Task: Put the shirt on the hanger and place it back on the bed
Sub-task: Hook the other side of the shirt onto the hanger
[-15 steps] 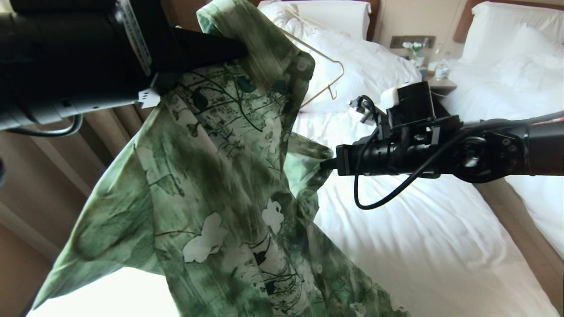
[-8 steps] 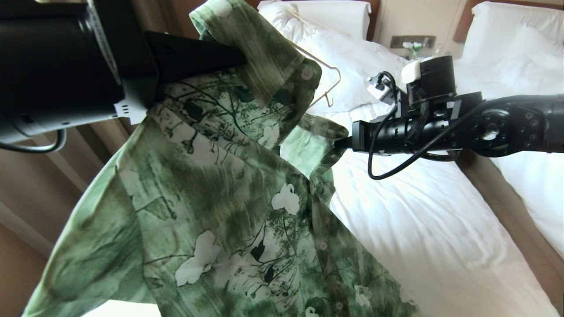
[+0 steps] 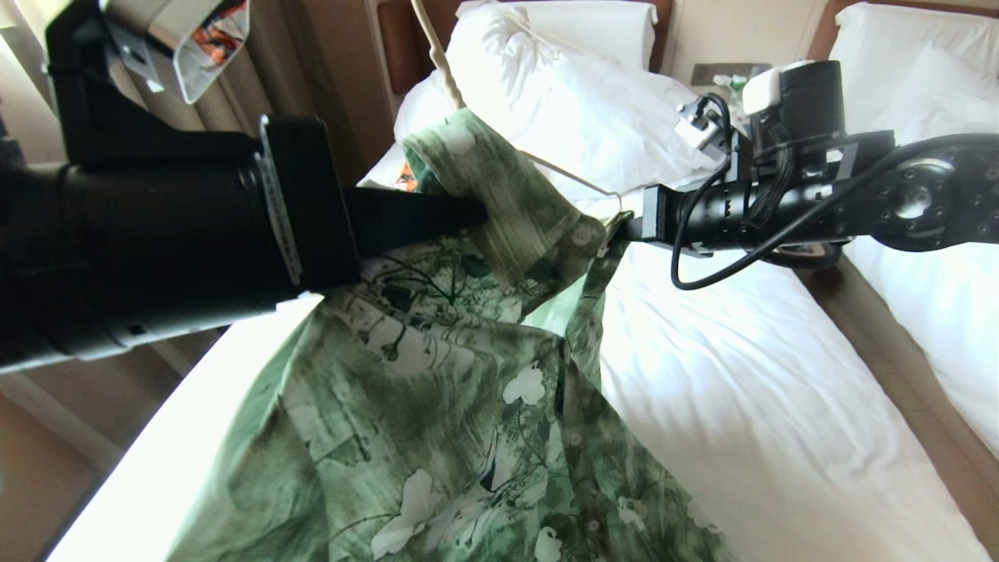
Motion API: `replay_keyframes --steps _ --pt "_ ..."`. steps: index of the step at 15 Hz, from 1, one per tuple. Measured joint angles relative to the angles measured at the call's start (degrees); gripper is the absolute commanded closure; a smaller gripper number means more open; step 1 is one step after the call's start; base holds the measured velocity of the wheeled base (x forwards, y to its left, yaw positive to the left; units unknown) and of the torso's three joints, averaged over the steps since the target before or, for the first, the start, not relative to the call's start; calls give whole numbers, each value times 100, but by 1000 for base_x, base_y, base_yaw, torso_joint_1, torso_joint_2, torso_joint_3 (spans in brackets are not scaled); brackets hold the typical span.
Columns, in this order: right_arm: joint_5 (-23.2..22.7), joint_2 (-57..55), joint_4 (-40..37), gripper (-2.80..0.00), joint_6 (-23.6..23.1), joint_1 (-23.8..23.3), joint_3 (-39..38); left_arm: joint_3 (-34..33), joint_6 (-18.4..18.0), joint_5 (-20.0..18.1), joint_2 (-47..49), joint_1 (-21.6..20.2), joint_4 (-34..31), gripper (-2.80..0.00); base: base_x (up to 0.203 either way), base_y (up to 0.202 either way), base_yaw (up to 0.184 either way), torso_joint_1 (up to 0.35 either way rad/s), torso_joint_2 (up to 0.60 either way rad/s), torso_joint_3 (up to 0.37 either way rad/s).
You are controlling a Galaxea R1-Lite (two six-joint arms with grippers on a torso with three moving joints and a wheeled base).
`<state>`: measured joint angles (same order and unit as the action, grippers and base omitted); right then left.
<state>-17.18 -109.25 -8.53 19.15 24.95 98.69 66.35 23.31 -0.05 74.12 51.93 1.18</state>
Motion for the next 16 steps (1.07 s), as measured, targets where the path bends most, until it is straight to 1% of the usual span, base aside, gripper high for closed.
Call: replay_keyframes --steps 3,6,9,11,16 --pt "-1 64 -212 0 -2 -44 155 -180 0 2 22 97 5 0 0 0 0 0 0 0" --pt "-4 58 -255 0 -6 -107 227 -240 0 5 16 142 -4 0 0 0 0 0 0 0" --pt "-2 -12 -357 0 -9 -164 364 -466 0 5 3 232 5 0 0 0 0 0 0 0" --pt "-5 -73 -367 0 -9 -217 398 -516 -5 -3 -53 256 110 0 0 0 0 0 0 0" --pt "-57 -227 -325 0 -11 -408 517 -769 -3 -100 -85 352 127 0 0 0 0 0 0 0"
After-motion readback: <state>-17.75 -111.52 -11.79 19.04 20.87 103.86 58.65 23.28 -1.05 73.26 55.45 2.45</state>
